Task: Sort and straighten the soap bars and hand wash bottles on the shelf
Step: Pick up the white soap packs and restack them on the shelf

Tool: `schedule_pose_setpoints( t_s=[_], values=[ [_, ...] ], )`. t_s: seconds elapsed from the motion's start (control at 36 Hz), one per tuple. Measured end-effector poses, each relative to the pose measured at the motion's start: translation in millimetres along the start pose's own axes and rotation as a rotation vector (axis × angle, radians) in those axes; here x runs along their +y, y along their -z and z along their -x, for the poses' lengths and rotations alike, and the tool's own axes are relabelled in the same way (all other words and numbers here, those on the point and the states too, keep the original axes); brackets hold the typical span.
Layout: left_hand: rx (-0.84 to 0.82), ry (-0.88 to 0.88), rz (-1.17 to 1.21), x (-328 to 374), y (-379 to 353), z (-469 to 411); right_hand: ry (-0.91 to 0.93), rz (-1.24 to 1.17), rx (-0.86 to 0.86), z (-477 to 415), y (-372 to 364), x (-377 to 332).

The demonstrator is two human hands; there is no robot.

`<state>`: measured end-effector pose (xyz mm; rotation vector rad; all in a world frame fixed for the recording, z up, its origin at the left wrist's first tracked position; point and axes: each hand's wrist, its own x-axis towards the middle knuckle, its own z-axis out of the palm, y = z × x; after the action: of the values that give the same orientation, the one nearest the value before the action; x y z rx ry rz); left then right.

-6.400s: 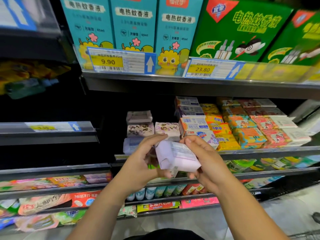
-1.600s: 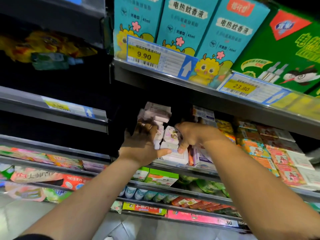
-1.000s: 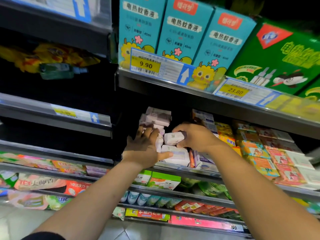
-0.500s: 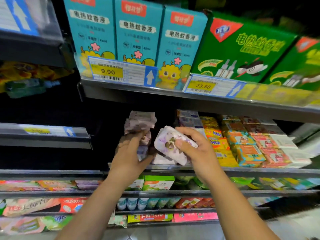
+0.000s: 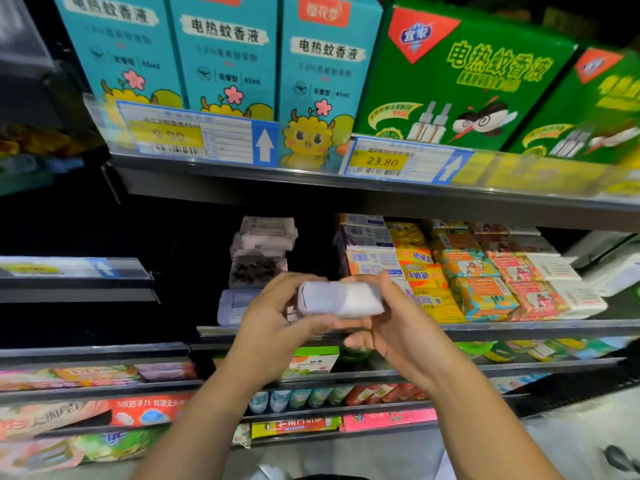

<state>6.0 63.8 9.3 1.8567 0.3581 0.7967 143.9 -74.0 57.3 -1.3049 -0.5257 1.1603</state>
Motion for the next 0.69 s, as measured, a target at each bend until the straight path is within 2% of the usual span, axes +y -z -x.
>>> schedule_pose_setpoints(
  t_s=[0.06, 0.08, 0.25, 0.39, 0.44, 0.56, 0.64, 0.69],
  values=[
    [0.054, 0.150, 0.296, 6, -4, 0, 0.038, 0.107, 0.002, 1, -2, 2],
    [0.082, 0.187, 0.367, 9, -5, -1, 0.064, 0.146, 0.015, 2, -4, 3],
    [0.136, 0.269, 0.454, 23, -10, -5, 0.234, 0.154, 0.172, -3, -16, 0],
    [-0.141, 0.188, 0.438, 10, 10, 3, 0.226, 0.045, 0.227, -5, -20, -2],
    [-0.146, 0.142, 0.275, 9, 20, 3, 0.210, 0.020, 0.194, -4, -23, -3],
    [0.001, 0.008, 0.065, 8, 32, -1, 0.191, -0.014, 0.105, -4, -28, -3],
    [0.087, -0.062, 0.211, 11, 35, 0, 0.168, -0.072, -0.097, -3, -28, -3],
    [0.133, -0.032, 0.316, 16, 36, 2, 0.167, 0.005, -0.137, -3, -28, -3]
  ],
)
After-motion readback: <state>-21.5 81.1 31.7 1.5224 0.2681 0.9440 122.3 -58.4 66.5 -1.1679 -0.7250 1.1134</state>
